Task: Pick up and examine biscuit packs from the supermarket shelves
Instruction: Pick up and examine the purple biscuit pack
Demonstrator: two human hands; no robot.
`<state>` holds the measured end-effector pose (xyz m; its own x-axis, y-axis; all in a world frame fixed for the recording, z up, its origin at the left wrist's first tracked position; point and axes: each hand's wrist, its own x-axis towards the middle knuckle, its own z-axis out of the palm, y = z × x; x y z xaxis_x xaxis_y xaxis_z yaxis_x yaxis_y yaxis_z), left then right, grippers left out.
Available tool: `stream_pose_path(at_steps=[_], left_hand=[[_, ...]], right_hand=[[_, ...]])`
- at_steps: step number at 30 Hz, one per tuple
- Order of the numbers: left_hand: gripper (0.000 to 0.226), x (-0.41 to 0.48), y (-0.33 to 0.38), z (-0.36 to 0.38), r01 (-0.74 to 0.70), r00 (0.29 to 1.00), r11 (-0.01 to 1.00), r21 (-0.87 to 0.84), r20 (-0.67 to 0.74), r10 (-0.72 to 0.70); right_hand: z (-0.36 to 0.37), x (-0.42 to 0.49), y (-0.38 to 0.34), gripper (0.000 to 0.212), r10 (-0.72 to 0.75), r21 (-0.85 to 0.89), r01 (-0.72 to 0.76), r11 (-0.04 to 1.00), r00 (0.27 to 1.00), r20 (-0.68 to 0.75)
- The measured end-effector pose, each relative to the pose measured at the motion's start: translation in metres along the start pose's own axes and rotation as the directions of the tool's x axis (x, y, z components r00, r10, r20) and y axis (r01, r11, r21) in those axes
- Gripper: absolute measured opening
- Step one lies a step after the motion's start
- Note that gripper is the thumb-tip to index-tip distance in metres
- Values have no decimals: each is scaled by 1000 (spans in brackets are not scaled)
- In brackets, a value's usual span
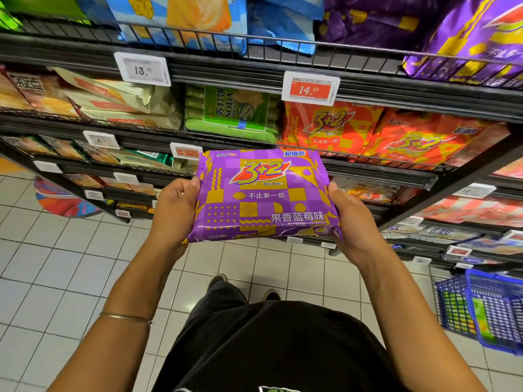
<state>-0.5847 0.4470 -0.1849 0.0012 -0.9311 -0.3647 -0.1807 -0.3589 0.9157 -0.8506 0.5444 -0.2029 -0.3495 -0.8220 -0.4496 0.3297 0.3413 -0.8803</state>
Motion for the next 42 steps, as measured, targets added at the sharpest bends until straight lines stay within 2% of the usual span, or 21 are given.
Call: stream_pose_path(at_steps=[3, 8, 12, 22, 24, 30, 37, 42], left_hand=[[31, -1, 6, 2, 70, 997, 988, -136, 21, -68], [30, -4, 12, 3, 109, 994, 973, -206, 49, -101], [31, -10, 14, 9, 123, 992, 971, -205, 48, -116], [32, -13, 14, 7, 162, 987, 956, -246, 47, -155], [32, -12, 12, 6, 150, 989, 958, -244, 55, -141], [31, -9, 2, 4, 94, 994, 991, -97, 57, -88], [28, -7, -3, 0, 54, 997, 993, -101, 69, -47], [30, -9, 2, -1, -59, 989, 992, -107, 128, 73]], right_hand=[[-1, 2, -2, 38, 10, -96, -10, 995, 1000, -1], [-6, 4, 0, 45, 18, -294, -22, 956, 1000, -15], [-9, 7, 5, 44, 26, -239, -38, 970, 998, -53], [-12, 9, 10, 45, 11, -218, -17, 976, 999, -31], [-12, 9, 10, 44, -1, -211, -2, 978, 1000, -16], [-17, 9, 9, 41, -9, -152, 11, 988, 1000, 17], [-19, 10, 17, 44, -28, -129, 37, 991, 997, 72], [-13, 7, 15, 41, -26, -73, 34, 997, 993, 113]])
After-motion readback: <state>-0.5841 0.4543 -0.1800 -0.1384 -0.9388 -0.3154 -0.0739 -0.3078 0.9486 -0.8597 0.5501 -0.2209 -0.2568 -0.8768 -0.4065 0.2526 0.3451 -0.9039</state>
